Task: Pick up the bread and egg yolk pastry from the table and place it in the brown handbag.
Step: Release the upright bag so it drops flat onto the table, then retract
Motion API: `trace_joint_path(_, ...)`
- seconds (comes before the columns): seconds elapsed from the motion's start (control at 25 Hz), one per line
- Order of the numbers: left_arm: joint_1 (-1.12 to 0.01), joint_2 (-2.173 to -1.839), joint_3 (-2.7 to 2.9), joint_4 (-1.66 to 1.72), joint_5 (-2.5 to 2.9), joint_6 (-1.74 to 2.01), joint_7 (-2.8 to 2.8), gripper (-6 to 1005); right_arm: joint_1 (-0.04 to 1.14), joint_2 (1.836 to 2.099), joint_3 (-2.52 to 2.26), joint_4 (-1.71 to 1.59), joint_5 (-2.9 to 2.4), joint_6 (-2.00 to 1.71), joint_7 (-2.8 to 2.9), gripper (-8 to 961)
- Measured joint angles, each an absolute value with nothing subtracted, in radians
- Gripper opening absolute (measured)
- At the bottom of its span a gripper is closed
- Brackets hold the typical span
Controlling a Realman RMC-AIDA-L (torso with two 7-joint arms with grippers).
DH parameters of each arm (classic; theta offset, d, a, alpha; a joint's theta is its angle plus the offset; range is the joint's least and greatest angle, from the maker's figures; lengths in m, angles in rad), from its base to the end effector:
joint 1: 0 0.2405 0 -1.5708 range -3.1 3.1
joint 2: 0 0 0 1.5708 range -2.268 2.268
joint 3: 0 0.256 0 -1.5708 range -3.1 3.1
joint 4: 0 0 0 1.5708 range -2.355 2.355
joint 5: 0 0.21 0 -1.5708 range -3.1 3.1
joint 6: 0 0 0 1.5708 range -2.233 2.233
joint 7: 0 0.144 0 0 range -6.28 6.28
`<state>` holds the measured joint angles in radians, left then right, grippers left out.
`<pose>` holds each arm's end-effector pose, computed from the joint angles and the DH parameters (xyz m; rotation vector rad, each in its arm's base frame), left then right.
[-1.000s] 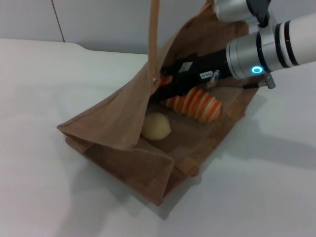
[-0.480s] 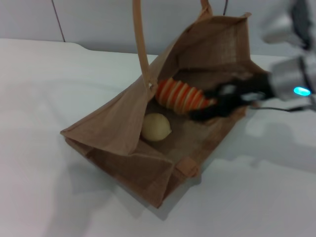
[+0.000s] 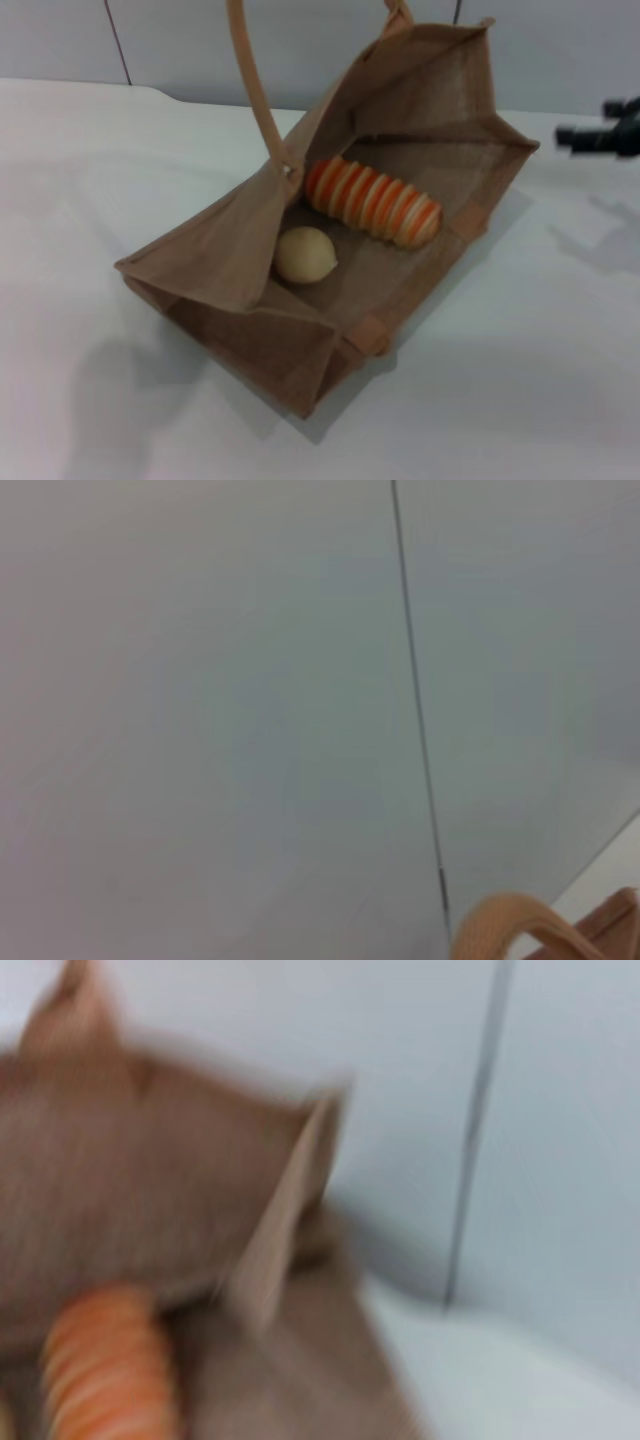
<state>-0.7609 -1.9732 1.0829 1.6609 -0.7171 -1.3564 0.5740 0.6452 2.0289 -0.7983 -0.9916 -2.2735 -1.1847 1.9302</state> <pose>-0.0548 0.4160 0.1397 -2.2836 -0.4793 -0.2422 0.2383 0.4242 0.0749 -2.3533 0.7505 0.2227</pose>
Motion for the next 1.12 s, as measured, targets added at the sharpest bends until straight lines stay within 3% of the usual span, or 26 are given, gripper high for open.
trace_joint_path(0.24,-0.706,-1.994,1.083,1.662,-0.757,-1.266,0.629,171,0.605,2.032,-0.687,-0.933,-1.959,-1.063,1.711,881)
trace_joint_path(0.6,-0.676,-2.008,1.083,1.647,-0.848,-1.202,0.691,173,0.653,2.024,-0.651,-0.808,-1.915,-1.034,1.658,881)
trace_joint_path(0.8,-0.68,-1.984,1.071,1.568,-1.01,-1.236,0.724,175,0.67,2.023,-0.65,-0.786,-1.918,-1.036,1.657,882)
trace_joint_path(1.0,-0.668,-1.96,1.028,1.471,-1.26,-1.265,0.863,419,0.675,2.022,-0.653,-0.776,-1.919,-1.035,1.655,882)
trace_joint_path(1.12,-0.664,-1.957,1.006,1.424,-1.331,-1.287,0.927,627,0.678,2.022,-0.656,-0.771,-1.918,-1.035,1.654,882)
